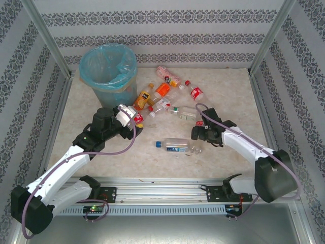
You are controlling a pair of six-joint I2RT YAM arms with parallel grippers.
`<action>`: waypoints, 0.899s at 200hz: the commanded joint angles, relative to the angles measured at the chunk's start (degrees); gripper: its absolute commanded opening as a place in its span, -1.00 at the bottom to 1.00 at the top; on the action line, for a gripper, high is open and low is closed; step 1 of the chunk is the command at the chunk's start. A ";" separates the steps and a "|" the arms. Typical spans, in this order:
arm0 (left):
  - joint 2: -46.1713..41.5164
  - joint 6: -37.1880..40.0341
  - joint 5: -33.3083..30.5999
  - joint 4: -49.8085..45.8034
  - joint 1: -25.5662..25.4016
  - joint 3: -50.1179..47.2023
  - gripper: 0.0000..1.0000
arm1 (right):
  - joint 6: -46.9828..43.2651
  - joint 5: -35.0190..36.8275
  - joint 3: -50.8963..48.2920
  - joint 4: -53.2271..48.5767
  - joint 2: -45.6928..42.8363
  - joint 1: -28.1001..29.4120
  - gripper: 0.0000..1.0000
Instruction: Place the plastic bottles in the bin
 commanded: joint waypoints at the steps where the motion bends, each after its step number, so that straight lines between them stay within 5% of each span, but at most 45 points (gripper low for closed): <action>1: -0.18 -1.20 0.54 2.10 -0.48 1.48 0.85 | 1.72 -4.60 -1.69 4.05 3.20 -1.48 0.80; 94: 0.92 -1.51 0.78 2.26 -0.42 1.57 0.84 | 0.66 -8.13 -5.17 5.43 0.98 -5.81 0.18; 180: -0.87 -2.37 1.43 3.61 -0.46 1.27 0.84 | -0.71 -8.14 -11.06 -0.47 -17.60 -7.82 0.04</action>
